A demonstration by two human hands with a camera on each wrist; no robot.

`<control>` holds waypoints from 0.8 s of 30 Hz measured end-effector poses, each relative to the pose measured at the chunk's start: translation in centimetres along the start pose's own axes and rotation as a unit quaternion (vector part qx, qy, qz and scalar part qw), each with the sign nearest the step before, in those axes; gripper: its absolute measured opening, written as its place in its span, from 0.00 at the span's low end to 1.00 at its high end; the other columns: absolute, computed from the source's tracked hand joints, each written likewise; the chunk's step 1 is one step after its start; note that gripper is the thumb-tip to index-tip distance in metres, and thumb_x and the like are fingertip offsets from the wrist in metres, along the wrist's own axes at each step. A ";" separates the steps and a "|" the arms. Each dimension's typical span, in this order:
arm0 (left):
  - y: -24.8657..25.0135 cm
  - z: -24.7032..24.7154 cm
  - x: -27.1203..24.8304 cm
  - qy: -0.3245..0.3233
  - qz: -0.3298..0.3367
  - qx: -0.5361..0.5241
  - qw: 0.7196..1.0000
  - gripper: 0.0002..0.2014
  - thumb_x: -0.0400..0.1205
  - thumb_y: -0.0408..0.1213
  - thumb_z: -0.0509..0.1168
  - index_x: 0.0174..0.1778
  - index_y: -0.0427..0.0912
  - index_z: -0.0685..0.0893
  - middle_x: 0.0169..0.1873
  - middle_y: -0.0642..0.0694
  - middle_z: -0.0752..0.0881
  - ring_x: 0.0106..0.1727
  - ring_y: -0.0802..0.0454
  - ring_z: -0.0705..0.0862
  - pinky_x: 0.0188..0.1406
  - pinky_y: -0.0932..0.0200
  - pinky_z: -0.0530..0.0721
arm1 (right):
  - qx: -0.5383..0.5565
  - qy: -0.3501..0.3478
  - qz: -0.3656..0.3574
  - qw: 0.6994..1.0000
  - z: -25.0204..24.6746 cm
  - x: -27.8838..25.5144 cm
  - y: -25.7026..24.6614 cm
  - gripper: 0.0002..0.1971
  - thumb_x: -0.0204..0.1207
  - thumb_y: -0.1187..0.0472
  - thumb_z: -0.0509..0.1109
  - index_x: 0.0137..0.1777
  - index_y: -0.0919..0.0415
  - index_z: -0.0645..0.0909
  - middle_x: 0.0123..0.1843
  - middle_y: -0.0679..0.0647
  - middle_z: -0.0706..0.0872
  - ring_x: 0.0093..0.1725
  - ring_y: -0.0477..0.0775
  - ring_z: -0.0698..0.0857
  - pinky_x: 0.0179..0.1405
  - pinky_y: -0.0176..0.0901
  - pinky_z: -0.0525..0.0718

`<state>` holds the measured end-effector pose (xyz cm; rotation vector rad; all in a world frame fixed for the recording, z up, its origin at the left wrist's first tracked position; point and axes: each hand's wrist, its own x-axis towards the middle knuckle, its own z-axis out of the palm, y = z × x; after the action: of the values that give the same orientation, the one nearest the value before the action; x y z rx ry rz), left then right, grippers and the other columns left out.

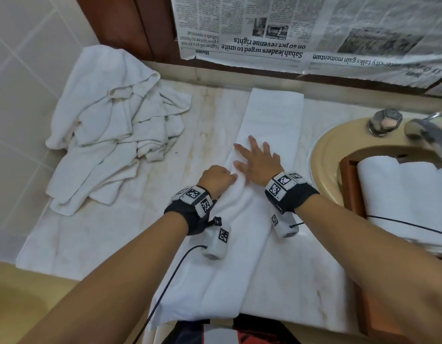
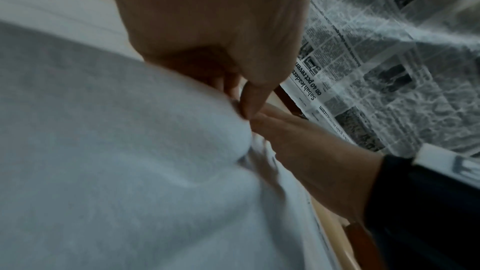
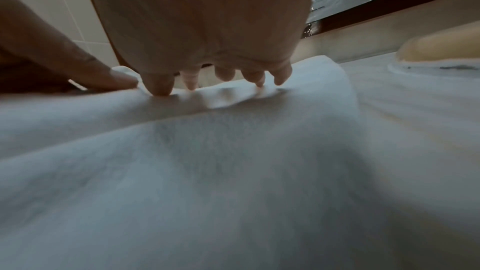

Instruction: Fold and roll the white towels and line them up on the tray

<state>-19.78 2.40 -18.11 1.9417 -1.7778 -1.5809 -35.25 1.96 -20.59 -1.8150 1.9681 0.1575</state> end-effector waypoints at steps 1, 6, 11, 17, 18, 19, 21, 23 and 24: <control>-0.3 -0.2 0.3 -0.013 -0.012 0.022 1.000 0.14 0.83 0.43 0.64 0.36 0.39 0.78 0.33 0.44 0.78 0.40 0.39 0.80 0.37 0.56 0.74 | -0.007 -0.015 0.015 1.000 -0.1 0.2 0.0 0.30 0.83 0.36 0.48 0.83 0.35 0.46 0.86 0.44 0.39 0.84 0.63 0.42 0.78 0.69 0.51; -1.9 -0.9 0.7 0.007 -0.045 0.089 0.995 0.16 0.83 0.48 0.62 0.37 0.38 0.77 0.39 0.43 0.81 0.43 0.41 0.82 0.33 0.58 0.74 | -0.020 -0.027 0.042 0.999 -0.3 0.0 0.0 0.30 0.83 0.36 0.45 0.83 0.36 0.43 0.86 0.43 0.37 0.85 0.58 0.39 0.78 0.72 0.50; -3.1 -1.3 0.1 0.028 -0.052 0.097 0.994 0.19 0.81 0.53 0.64 0.42 0.38 0.80 0.40 0.43 0.84 0.48 0.40 0.86 0.41 0.56 0.79 | -0.014 -0.036 0.071 0.997 -0.4 0.7 -0.6 0.31 0.81 0.31 0.45 0.82 0.31 0.40 0.86 0.43 0.35 0.84 0.63 0.37 0.75 0.77 0.50; -3.8 -1.5 -1.4 0.017 -0.017 0.098 0.995 0.26 0.79 0.53 0.69 0.24 0.46 0.62 0.23 0.50 0.66 0.27 0.49 0.67 0.27 0.57 0.61 | -0.025 -0.053 0.076 0.995 -1.3 2.1 0.0 0.34 0.78 0.27 0.46 0.80 0.27 0.35 0.85 0.42 0.30 0.83 0.65 0.33 0.75 0.79 0.46; -4.1 -1.6 -1.7 0.009 -0.017 0.096 0.995 0.27 0.78 0.51 0.70 0.24 0.47 0.61 0.22 0.50 0.65 0.26 0.50 0.66 0.27 0.57 0.61 | -0.025 -0.056 0.076 0.995 -1.7 2.5 0.3 0.34 0.78 0.27 0.47 0.80 0.27 0.35 0.85 0.41 0.30 0.83 0.65 0.33 0.75 0.79 0.46; -4.4 -1.8 -2.0 0.000 -0.022 0.094 0.995 0.26 0.77 0.49 0.71 0.23 0.47 0.62 0.22 0.50 0.66 0.27 0.50 0.67 0.27 0.58 0.62 | -0.024 -0.058 0.076 0.995 -2.1 2.9 0.6 0.34 0.78 0.27 0.47 0.80 0.27 0.35 0.84 0.41 0.30 0.83 0.65 0.33 0.75 0.79 0.46; -5.3 -2.3 -2.2 0.002 -0.035 0.084 0.996 0.24 0.77 0.47 0.72 0.22 0.46 0.68 0.22 0.49 0.74 0.28 0.48 0.73 0.30 0.57 0.70 | -0.024 -0.063 0.075 0.995 -2.7 3.6 1.0 0.34 0.78 0.27 0.47 0.80 0.27 0.36 0.84 0.41 0.30 0.83 0.65 0.33 0.76 0.79 0.46; -5.8 -2.7 -2.5 0.025 -0.032 0.079 0.996 0.19 0.77 0.48 0.73 0.26 0.43 0.77 0.28 0.45 0.84 0.34 0.45 0.83 0.38 0.54 0.81 | -0.028 -0.066 0.075 0.995 -2.9 4.0 1.3 0.34 0.78 0.27 0.47 0.80 0.27 0.36 0.85 0.41 0.30 0.83 0.65 0.33 0.76 0.79 0.46; -6.0 -2.8 -2.5 0.039 -0.033 0.079 0.996 0.17 0.77 0.49 0.73 0.30 0.41 0.81 0.33 0.44 0.88 0.38 0.45 0.86 0.43 0.53 0.84 | -0.030 -0.065 0.075 0.995 -2.9 4.0 1.3 0.34 0.78 0.27 0.47 0.80 0.27 0.36 0.85 0.41 0.30 0.83 0.65 0.33 0.76 0.79 0.46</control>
<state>-13.20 4.79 -19.08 2.1201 -1.8800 -1.3999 -37.35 -2.66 -19.91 -1.6471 2.0258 0.3772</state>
